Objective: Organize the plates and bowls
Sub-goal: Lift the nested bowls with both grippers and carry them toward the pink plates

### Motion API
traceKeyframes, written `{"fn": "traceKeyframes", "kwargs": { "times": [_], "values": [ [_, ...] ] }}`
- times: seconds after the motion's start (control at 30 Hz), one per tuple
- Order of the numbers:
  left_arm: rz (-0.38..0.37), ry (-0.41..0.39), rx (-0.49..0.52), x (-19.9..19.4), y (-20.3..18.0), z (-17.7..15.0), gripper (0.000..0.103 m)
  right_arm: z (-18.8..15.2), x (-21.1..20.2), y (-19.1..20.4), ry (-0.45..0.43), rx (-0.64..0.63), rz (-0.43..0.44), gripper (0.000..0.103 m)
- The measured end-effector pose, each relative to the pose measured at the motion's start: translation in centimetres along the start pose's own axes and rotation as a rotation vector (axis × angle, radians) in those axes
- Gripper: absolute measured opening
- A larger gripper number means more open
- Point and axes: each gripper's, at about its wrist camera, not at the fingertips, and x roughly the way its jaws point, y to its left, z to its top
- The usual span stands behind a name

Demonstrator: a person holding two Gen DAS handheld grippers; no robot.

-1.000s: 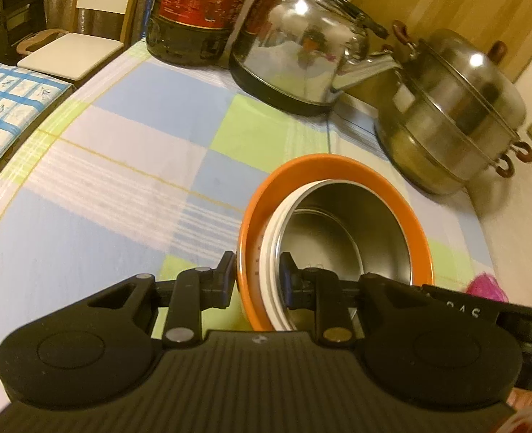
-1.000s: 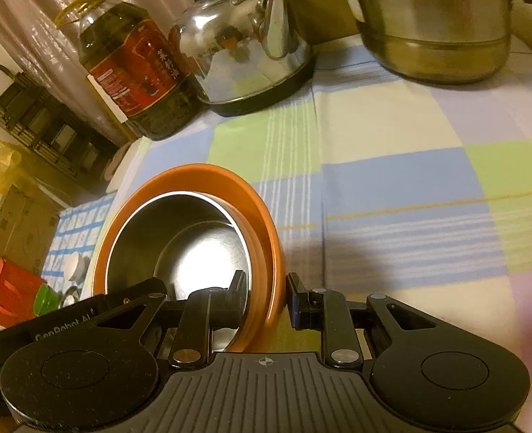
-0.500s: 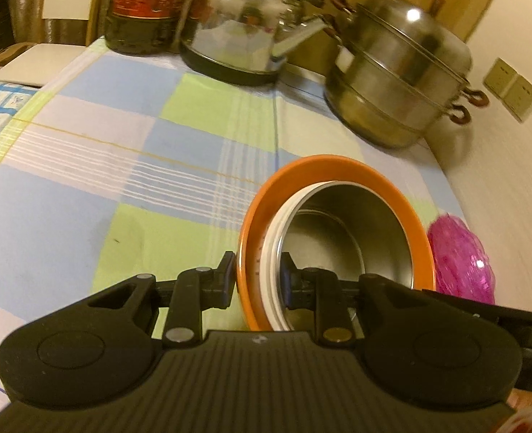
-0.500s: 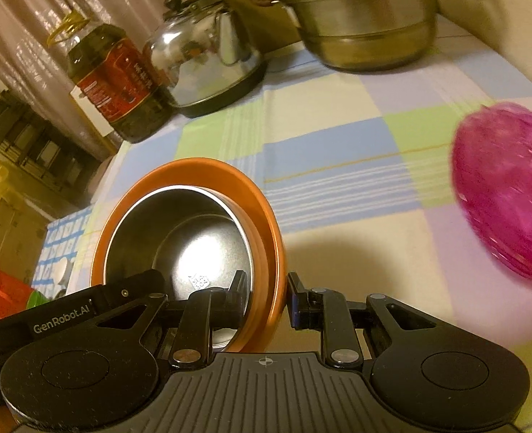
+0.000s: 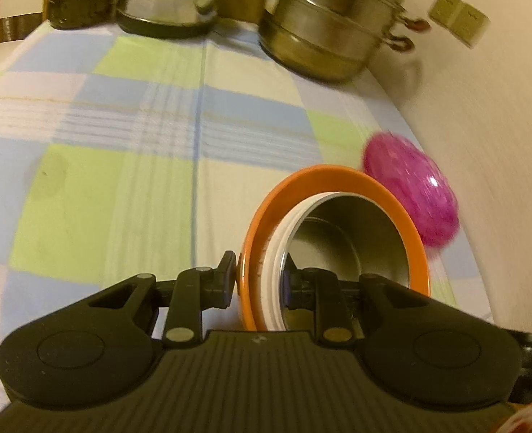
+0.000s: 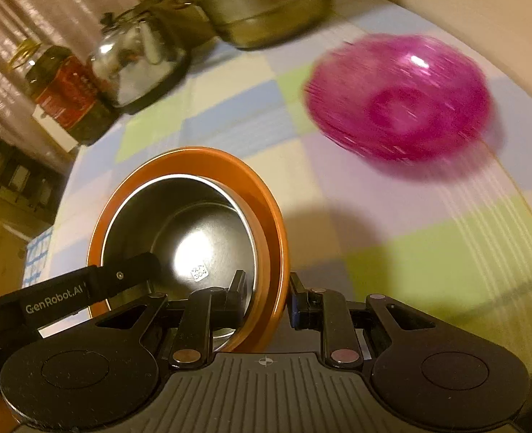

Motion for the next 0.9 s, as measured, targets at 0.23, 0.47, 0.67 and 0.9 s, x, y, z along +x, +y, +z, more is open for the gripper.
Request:
{"fn": "traceKeyframes", "kwargs": {
  "times": [0.23, 0.47, 0.67, 0.9],
  "values": [
    [-0.022, 0.048, 0.037, -0.1, -2.9, -2.7, 0.022, -2.0, -2.7, -3.3, 0.021, 0.07, -0.039, 0.023],
    [-0.045, 0.099, 0.062, 0.2, -5.2, -4.1, 0.022, -2.7, -4.8, -5.4, 0.028, 0.104, -0.072, 0.023],
    [-0.049, 0.118, 0.09, 0.3, -6.5, -4.4, 0.022, -2.8, -5.7, -6.7, 0.036, 0.114, -0.079, 0.023],
    [-0.062, 0.125, 0.118, 0.1, -8.3, -4.3, 0.022, -2.7, -7.0, -7.7, 0.026, 0.131, -0.084, 0.023]
  ]
}}
